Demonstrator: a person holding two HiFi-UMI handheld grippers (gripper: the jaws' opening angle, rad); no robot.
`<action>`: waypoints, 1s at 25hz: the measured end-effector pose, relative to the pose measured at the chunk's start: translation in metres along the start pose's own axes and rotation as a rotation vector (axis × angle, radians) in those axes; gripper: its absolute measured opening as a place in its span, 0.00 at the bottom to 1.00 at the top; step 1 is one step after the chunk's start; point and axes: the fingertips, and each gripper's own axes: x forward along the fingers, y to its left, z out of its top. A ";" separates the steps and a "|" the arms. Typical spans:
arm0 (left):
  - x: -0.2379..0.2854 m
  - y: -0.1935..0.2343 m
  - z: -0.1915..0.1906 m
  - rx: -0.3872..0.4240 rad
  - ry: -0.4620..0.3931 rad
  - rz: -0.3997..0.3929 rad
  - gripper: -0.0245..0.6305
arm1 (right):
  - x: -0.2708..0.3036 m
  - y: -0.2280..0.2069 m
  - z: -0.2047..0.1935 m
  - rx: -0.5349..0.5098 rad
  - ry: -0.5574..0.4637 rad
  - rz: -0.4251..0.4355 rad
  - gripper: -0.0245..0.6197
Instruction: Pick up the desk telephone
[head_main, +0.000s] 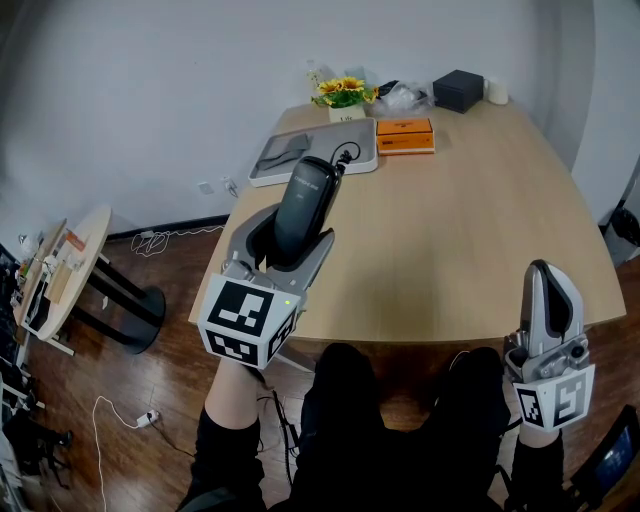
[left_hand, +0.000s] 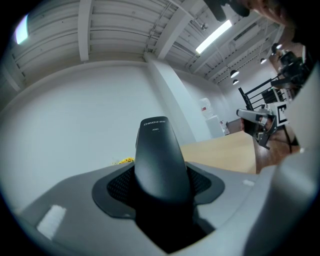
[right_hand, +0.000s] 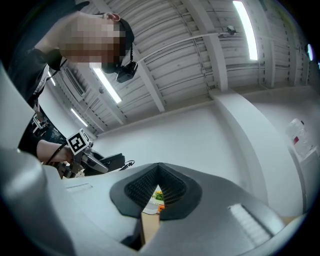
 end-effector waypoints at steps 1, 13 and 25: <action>0.000 0.000 0.000 0.000 0.000 0.000 0.45 | 0.000 0.000 0.000 -0.003 0.002 0.001 0.04; -0.001 0.002 0.000 0.003 0.006 0.001 0.45 | 0.001 0.001 -0.001 -0.007 0.008 -0.001 0.04; -0.001 0.003 0.000 0.002 0.010 0.005 0.45 | 0.001 0.001 -0.001 -0.011 0.013 0.003 0.04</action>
